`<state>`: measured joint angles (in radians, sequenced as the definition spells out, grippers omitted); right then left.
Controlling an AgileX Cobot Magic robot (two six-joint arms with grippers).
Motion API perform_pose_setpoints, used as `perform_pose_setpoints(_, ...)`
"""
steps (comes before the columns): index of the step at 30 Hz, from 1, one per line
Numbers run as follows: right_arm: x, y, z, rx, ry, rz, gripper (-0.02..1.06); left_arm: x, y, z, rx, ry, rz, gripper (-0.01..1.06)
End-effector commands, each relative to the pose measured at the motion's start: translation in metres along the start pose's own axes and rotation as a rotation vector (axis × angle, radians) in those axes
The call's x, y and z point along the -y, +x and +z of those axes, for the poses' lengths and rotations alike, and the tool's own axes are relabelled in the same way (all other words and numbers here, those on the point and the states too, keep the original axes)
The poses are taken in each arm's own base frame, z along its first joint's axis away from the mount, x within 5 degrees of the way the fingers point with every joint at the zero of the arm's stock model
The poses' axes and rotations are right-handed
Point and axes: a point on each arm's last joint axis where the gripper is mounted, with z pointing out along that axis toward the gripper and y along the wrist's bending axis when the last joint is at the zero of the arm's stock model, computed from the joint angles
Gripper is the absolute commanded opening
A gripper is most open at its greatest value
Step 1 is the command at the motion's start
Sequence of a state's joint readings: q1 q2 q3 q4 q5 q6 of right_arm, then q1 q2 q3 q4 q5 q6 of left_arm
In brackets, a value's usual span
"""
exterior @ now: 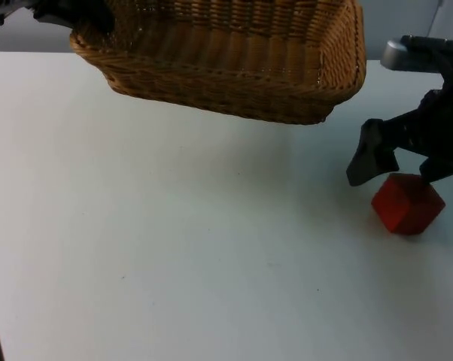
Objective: Pick up the basket with the left hand and place the cube into the basket with the right hand.
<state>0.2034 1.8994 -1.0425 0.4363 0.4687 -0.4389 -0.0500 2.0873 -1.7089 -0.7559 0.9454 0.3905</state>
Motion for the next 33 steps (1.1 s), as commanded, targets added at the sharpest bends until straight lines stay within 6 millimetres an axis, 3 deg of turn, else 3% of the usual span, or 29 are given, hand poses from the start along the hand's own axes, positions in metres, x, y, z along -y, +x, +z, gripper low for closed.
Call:
perform_pose_setpoints(1, -0.002, 0.0, -0.004, -0.006, 0.002, -0.011, 1.05, 0.006, -0.001, -0.003, 0.014, 0.031, -0.016, 0.0)
perform_pose_setpoints(11, -0.005, -0.033, -0.031, 0.064, 0.011, -0.01, 1.05, 0.006, -0.001, -0.003, 0.014, 0.031, -0.016, 0.0)
perform_pose_setpoints(20, 0.003, -0.023, -0.031, -0.038, 0.099, -0.019, 1.05, 0.006, -0.001, -0.003, 0.014, 0.031, -0.016, 0.0)
perform_pose_setpoints(33, 0.0, -0.015, -0.021, -0.119, 0.043, 0.054, 1.05, 0.006, -0.002, -0.003, 0.023, 0.032, -0.019, 0.0)
